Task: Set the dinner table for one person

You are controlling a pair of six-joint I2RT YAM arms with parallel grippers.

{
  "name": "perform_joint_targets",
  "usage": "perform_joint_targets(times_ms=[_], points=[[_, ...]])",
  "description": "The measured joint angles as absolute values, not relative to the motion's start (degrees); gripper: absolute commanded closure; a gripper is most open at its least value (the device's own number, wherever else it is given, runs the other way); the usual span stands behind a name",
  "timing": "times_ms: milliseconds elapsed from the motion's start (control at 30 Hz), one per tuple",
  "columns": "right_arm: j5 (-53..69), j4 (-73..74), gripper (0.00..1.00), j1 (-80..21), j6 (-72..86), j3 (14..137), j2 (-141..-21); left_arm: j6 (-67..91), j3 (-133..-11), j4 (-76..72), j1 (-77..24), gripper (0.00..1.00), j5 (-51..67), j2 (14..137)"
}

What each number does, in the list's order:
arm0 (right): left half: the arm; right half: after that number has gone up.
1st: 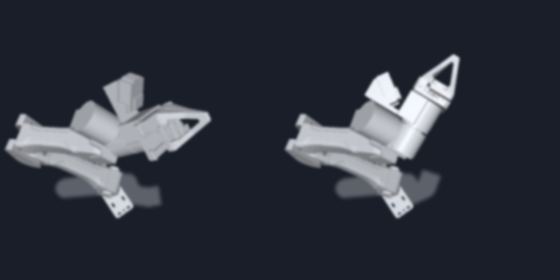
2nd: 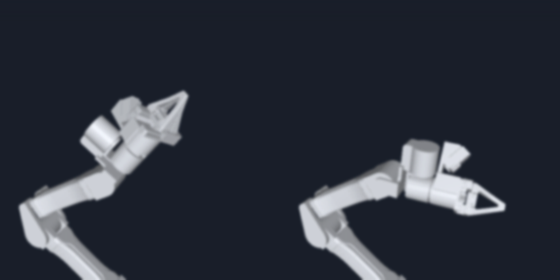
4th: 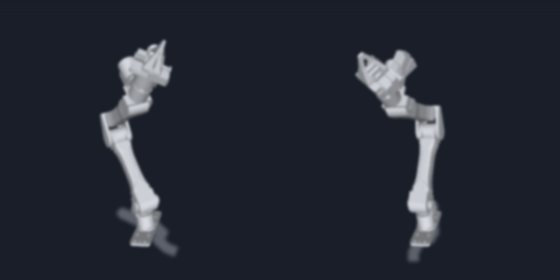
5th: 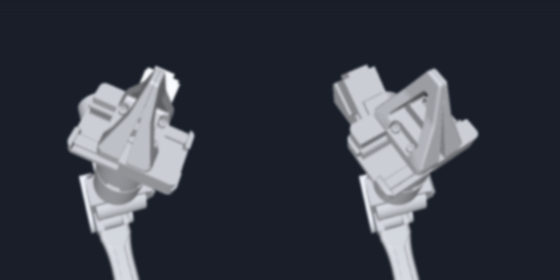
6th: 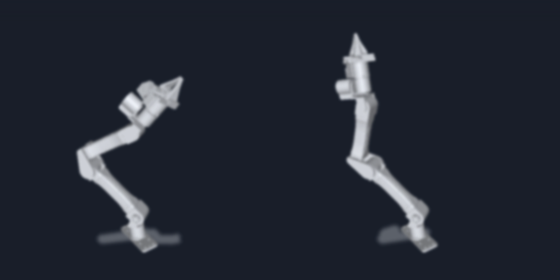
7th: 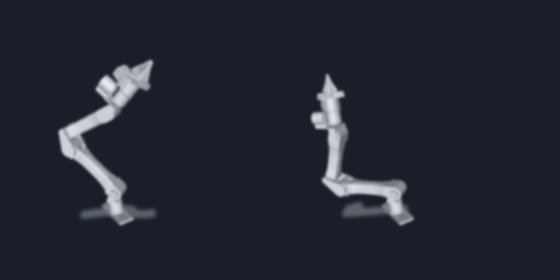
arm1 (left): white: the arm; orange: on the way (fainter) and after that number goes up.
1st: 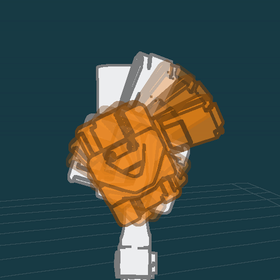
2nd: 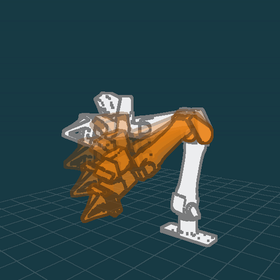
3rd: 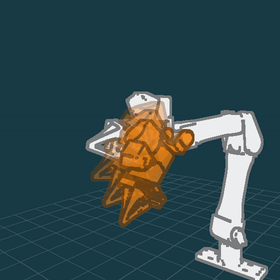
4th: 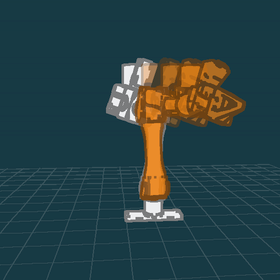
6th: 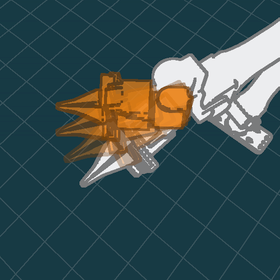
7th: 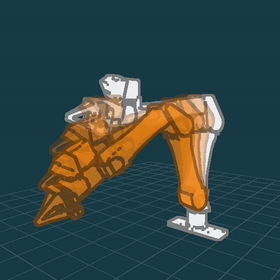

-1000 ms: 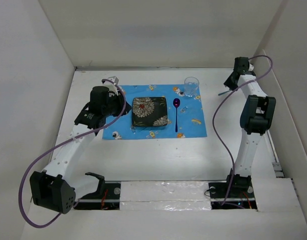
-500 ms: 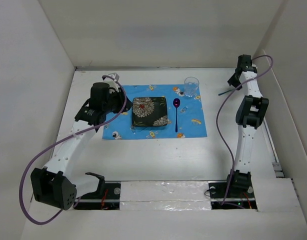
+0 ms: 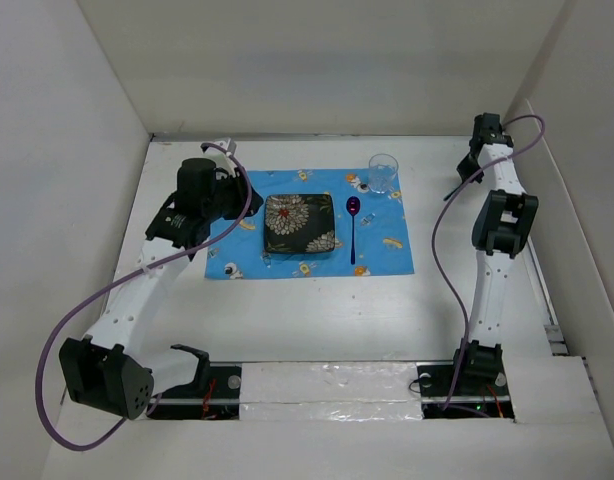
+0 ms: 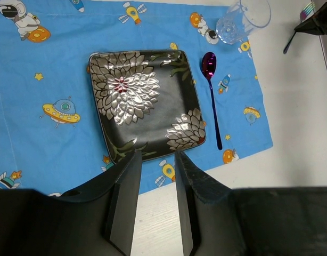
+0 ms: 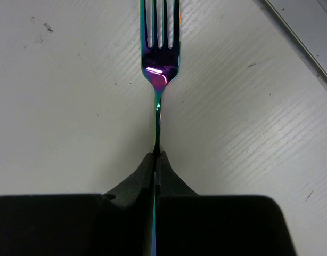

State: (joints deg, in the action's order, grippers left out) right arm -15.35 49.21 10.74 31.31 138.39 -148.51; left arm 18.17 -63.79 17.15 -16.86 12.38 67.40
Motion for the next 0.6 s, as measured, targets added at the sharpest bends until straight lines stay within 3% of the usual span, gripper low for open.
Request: perform_joint_targets(times_ms=[100, 233, 367, 600], points=[[-15.25, 47.99, 1.0, 10.5, 31.0, 134.56, -146.21, 18.06, -63.77, 17.19, -16.86, 0.72, 12.19, 67.37], [-13.52, 44.42, 1.0, 9.72, 29.3, 120.09, -136.66, 18.04, -63.77, 17.43, -16.86, 0.72, 12.23, 67.37], [-11.51, 42.54, 1.0, 8.29, 27.2, 114.69, -126.87, 18.09, -63.92, 17.63, -16.86, 0.71, 12.73, 67.37], [-8.6, 36.1, 1.0, -2.79, 25.26, 108.16, -106.13, 19.14, -69.73, 19.88, -16.86, 0.57, 12.73, 68.05]])
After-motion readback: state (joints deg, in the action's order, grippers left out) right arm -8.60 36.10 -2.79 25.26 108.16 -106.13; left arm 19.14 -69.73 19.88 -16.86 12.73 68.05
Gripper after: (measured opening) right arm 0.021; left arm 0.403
